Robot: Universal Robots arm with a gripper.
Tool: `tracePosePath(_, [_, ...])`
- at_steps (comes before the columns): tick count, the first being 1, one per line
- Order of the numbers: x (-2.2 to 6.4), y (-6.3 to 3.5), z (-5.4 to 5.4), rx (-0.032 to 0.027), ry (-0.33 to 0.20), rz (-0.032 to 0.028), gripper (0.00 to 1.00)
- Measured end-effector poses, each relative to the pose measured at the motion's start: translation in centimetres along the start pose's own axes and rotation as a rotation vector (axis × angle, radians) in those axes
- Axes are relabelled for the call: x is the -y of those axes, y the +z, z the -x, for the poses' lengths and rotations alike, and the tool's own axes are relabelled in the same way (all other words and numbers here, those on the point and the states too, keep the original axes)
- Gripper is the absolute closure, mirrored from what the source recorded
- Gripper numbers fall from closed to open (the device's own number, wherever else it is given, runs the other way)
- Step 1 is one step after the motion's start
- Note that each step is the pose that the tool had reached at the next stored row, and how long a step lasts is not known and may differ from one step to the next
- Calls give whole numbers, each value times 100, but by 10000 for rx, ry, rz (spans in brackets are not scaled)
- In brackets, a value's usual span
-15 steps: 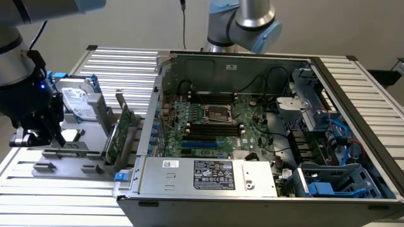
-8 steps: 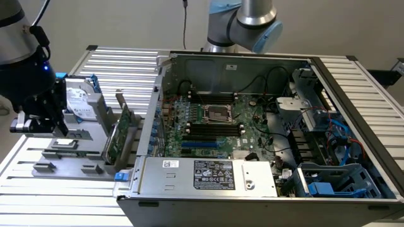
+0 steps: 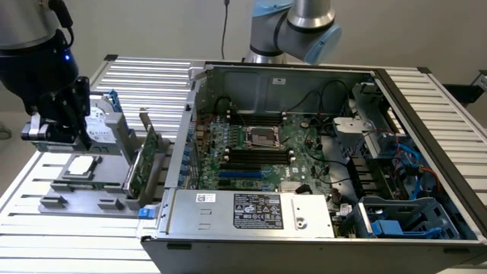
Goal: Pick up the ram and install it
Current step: 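Pick up the ram and move it above insertion slot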
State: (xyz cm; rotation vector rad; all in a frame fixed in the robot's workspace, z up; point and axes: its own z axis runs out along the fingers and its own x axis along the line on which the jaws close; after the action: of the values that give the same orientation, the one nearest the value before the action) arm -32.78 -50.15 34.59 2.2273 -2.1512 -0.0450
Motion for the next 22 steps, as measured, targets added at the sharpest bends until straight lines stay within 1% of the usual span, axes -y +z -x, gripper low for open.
tracePosePath(5, [160,-143,37,0,-1,1,86])
tracePosePath(9, [324,-185,58,0,0,1,86])
tracePosePath(16, [635,-249,80,0,0,0,86])
tracePosePath(22, [879,-329,109,0,0,0,86])
